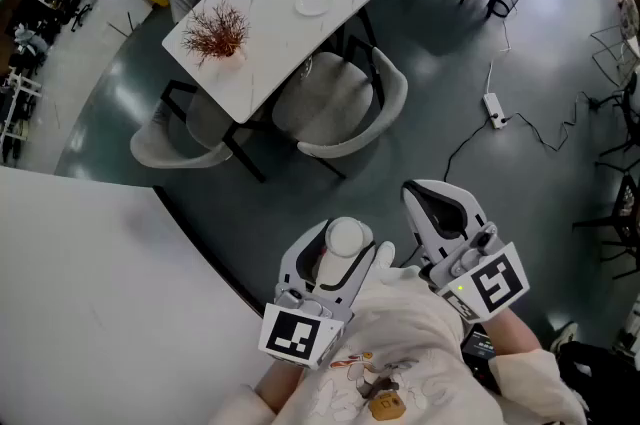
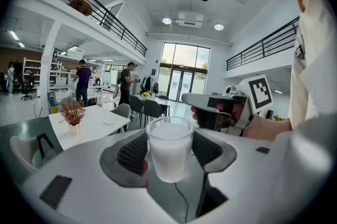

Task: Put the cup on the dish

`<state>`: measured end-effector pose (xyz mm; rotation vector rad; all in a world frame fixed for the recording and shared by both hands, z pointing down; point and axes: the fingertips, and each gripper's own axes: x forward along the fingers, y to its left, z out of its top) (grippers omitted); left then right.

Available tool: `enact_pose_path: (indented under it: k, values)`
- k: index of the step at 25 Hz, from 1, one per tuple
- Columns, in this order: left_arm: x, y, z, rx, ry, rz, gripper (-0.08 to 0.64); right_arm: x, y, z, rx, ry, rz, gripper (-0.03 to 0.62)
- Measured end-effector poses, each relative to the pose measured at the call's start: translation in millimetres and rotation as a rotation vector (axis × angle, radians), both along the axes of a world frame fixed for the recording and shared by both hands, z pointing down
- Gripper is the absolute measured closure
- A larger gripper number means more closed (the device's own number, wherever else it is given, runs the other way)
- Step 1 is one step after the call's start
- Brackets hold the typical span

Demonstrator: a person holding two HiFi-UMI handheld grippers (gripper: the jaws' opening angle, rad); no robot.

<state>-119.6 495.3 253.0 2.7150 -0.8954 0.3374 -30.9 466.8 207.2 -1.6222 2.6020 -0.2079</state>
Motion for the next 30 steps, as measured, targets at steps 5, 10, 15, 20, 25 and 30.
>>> enact_pose_path:
  k: [5, 10, 15, 20, 25, 30]
  values:
    - [14, 33, -1, -0.001, -0.023, 0.037, 0.291, 16, 33, 2, -0.003, 0.006, 0.021, 0.588]
    - [1, 56, -9, 0.018, -0.014, 0.047, 0.291, 6, 64, 5, -0.013, 0.001, 0.039, 0.588]
    - [-19, 74, -1, -0.03, -0.029, 0.042, 0.291, -5, 82, 1, -0.013, -0.061, 0.023, 0.588]
    - [-17, 80, -4, -0.023, -0.024, 0.051, 0.291, 2, 95, -3, -0.01, -0.041, 0.019, 0.588]
    - [-11, 73, -14, 0.019, -0.008, 0.051, 0.291, 18, 96, -1, -0.01, -0.042, 0.031, 0.588]
    - [-2, 67, -11, 0.039, 0.003, 0.015, 0.291, 34, 92, 7, -0.005, -0.059, 0.025, 0.588]
